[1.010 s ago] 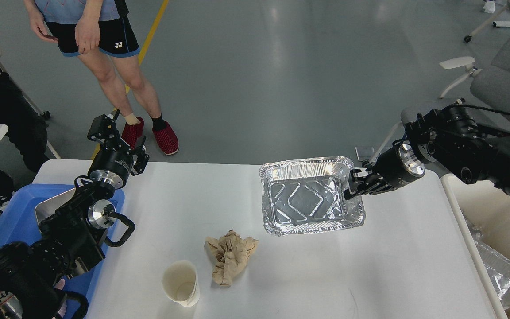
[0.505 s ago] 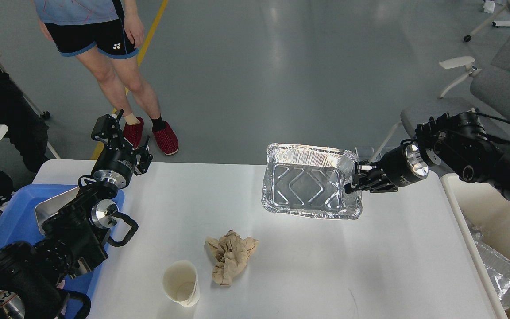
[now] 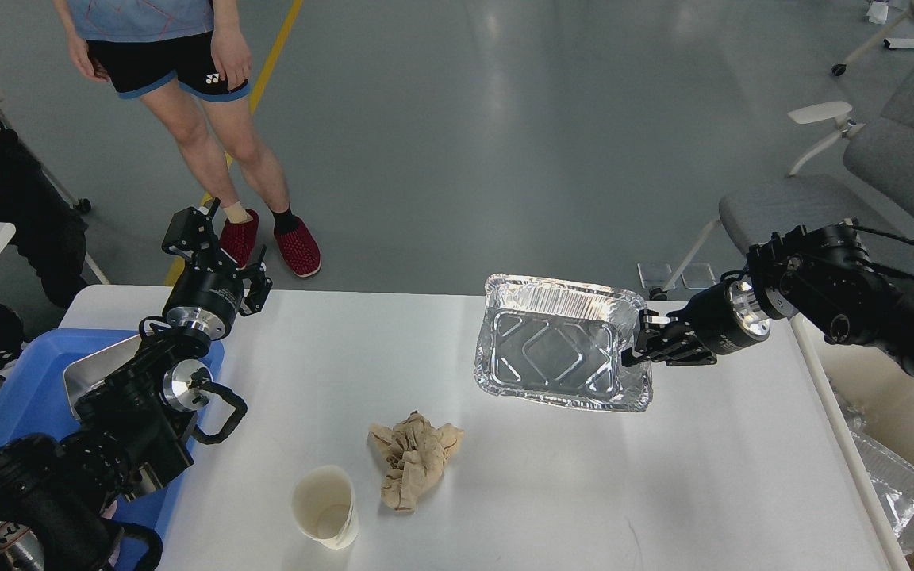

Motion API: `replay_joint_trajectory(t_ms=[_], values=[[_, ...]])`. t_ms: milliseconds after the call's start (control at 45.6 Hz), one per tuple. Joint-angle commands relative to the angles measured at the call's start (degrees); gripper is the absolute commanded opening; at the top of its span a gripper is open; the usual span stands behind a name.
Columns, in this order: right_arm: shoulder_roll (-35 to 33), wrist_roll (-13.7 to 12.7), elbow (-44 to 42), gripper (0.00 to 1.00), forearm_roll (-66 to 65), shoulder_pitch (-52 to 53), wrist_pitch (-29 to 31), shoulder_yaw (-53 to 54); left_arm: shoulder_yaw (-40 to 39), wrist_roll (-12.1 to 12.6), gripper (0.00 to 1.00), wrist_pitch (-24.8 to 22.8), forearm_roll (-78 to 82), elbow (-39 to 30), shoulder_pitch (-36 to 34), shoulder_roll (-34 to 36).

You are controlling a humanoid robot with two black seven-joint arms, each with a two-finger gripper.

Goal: Tidy desktop

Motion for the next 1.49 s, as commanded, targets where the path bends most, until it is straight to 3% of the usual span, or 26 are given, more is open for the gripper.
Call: replay_joint_trajectory(t_ms=[0,439,593,724,944,1076,1273,1471], values=[[0.1,0.2,0.2,0.0,-0.3,0.4,0.0,-0.1,0.0,0.1,0.96,0.0,0.0,0.0,-0.1,0.0],[0.2,0.3,0.5,0.0,-0.3,0.2,0.0,-0.1,1.1,0.6,0.96,-1.0,1.0,0.0,0.2,0.0],[1.6,0.2,0.5,0.0,-0.3,0.4,-1.0,-0.1,14.7,0.2,0.96,-0.6,3.8,0.1,-0.9,1.1],[2.0,0.3,0.6,0.0,-0.3,0.5,-1.5,0.0,30.0,-0.3,0.96,-3.6,4.7,0.3,-5.5,5.6],[2.6,0.4,0.6,0.0,-0.3,0.6,-2.2,0.0,47.6,-3.7,0.96,-16.2,6.6,0.3,-8.3,15.9],[3.0,0.4,0.6,0.0,-0.3,0.4,-2.7,0.1,54.8,-8.3,0.96,-23.1,12.4,0.4,-11.0,24.5],[4.5,0.4,0.4,0.0,-0.3,0.5,-3.6,0.0,56.1,-13.5,0.94,-32.0,23.6,0.0,-16.0,39.7],[6.7,0.3,0.1,0.0,-0.3,1.0,-4.3,0.0,56.0,-17.9,0.94,-32.0,31.6,-0.4,-17.0,51.1]])
